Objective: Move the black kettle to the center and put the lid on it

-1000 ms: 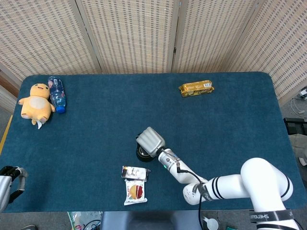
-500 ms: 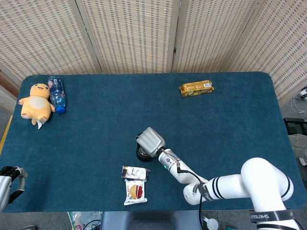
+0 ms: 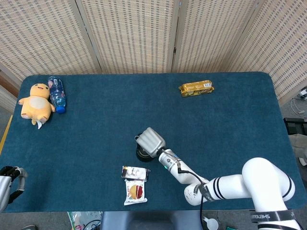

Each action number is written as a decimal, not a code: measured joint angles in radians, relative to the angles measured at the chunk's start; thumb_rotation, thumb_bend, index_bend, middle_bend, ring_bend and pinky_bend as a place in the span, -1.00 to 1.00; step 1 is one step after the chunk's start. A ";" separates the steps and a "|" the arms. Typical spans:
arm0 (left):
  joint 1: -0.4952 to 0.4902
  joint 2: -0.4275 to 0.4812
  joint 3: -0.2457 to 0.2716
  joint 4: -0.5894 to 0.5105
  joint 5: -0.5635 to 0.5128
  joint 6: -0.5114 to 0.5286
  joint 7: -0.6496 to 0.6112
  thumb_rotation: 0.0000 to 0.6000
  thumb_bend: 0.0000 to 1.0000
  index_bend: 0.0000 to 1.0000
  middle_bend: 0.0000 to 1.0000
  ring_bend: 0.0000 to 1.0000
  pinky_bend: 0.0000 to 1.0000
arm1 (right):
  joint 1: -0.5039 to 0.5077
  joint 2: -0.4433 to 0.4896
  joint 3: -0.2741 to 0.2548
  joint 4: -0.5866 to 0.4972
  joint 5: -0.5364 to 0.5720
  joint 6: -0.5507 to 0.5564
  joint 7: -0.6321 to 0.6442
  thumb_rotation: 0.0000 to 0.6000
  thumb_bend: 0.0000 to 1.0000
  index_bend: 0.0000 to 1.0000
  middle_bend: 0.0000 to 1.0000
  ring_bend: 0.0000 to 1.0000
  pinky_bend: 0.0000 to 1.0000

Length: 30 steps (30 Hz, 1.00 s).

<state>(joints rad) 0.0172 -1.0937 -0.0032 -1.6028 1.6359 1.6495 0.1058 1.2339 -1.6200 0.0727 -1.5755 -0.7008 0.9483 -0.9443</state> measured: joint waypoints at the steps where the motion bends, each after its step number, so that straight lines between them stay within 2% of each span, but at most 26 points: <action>1: 0.000 0.000 0.000 0.000 0.000 0.000 0.001 1.00 0.12 0.15 0.16 -0.16 0.17 | -0.001 0.005 0.000 -0.009 -0.003 0.004 0.000 1.00 -0.96 -0.27 1.00 1.00 1.00; 8: -0.001 -0.002 0.003 0.000 0.004 -0.003 0.010 1.00 0.12 0.15 0.16 -0.16 0.17 | -0.013 0.046 -0.010 -0.072 -0.012 0.027 -0.010 1.00 -0.91 -0.26 1.00 1.00 1.00; 10: -0.002 -0.002 0.004 -0.001 0.006 -0.006 0.011 1.00 0.12 0.15 0.16 -0.16 0.17 | -0.016 0.058 -0.015 -0.087 -0.009 0.032 -0.016 1.00 -0.76 -0.23 1.00 1.00 1.00; 17: -0.002 -0.002 0.003 -0.004 0.005 -0.005 0.014 1.00 0.12 0.15 0.16 -0.16 0.17 | -0.019 0.062 -0.022 -0.094 0.002 0.034 -0.023 1.00 0.19 -0.13 1.00 1.00 1.00; 21: -0.003 -0.001 0.004 -0.004 0.005 -0.007 0.013 1.00 0.12 0.15 0.16 -0.16 0.17 | -0.018 0.051 -0.024 -0.082 0.005 0.029 -0.024 1.00 0.62 -0.10 1.00 1.00 1.00; 26: -0.001 0.000 0.003 -0.004 0.005 -0.003 0.008 1.00 0.12 0.15 0.16 -0.16 0.17 | -0.016 0.044 -0.024 -0.078 0.011 0.028 -0.027 1.00 0.91 -0.09 1.00 1.00 1.00; 30: -0.002 0.000 0.003 -0.004 0.005 -0.004 0.007 1.00 0.12 0.15 0.16 -0.16 0.17 | -0.015 0.044 -0.024 -0.078 0.016 0.029 -0.031 1.00 0.96 -0.09 1.00 1.00 1.00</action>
<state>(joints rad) 0.0156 -1.0938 0.0003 -1.6063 1.6411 1.6457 0.1130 1.2192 -1.5756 0.0488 -1.6538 -0.6849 0.9769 -0.9750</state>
